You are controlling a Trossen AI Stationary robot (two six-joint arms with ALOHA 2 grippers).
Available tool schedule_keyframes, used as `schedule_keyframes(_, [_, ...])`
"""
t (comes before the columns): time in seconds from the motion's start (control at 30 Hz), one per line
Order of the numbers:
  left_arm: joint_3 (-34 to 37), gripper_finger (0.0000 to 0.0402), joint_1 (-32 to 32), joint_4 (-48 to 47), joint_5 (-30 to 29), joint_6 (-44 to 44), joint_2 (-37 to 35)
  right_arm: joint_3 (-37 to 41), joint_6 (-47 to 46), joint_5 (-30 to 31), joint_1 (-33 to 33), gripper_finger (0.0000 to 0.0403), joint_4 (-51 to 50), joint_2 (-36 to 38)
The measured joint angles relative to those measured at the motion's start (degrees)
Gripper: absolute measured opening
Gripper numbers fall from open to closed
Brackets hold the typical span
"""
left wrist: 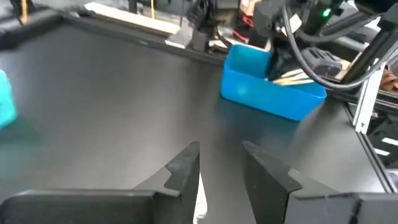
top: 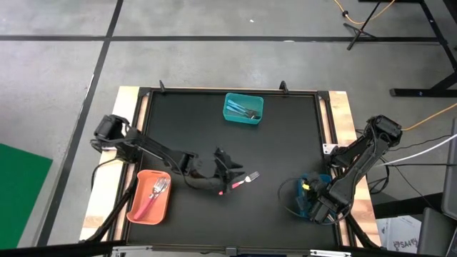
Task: Sort silverware by color (type)
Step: Put the pink fork into the orange bin
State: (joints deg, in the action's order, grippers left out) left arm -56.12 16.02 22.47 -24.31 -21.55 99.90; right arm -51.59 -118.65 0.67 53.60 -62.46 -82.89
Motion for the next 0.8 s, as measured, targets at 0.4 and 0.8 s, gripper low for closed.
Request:
schedule_keyframes(0.4, [-20.8, 0.011, -0.9, -27.8, 6.0, -2.2, 8.9, -4.1, 0.9, -1.0, 0.0, 0.0062, -3.8, 0.0])
schedule_keyframes(0.8, [-30.8, 0.011, -1.4, -47.9, 7.7, -10.7, 18.1, -13.7, 17.3, 17.0, 0.0, 0.0062, -11.8, 0.0])
